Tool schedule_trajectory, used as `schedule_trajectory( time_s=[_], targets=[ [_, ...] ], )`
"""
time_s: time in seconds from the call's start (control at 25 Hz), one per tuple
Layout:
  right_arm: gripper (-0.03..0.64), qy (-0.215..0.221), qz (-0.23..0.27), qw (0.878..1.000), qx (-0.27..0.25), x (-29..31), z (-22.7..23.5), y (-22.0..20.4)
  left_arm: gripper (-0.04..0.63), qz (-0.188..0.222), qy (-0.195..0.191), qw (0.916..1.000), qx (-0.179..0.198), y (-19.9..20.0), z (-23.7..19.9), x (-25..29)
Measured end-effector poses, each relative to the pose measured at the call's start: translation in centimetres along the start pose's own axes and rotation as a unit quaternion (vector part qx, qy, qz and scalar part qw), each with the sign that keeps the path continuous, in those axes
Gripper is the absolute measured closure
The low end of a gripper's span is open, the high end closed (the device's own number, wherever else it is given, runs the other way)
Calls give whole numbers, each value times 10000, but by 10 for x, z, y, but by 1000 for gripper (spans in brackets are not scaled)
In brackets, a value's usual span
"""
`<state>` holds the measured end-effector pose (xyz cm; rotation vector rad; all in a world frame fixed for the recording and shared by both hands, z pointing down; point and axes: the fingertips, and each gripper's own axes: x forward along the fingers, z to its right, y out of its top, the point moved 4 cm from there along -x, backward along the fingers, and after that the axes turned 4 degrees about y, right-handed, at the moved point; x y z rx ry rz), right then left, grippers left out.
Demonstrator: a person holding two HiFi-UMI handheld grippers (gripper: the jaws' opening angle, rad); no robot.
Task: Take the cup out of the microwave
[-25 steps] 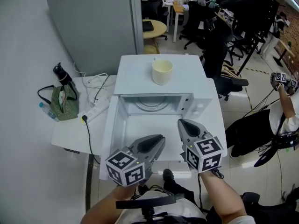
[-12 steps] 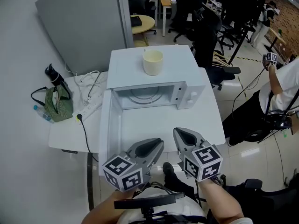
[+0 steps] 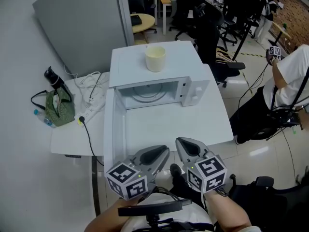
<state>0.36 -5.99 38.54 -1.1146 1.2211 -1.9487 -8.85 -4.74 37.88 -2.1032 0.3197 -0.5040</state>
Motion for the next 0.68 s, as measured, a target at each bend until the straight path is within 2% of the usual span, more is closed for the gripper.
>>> schedule_trajectory(
  time_s=[0.68],
  targets=[
    [597,-223,-2,9997,-54,-6,-12,-14,549,-31,-24,9999,118,-7,-8,-12]
  ],
)
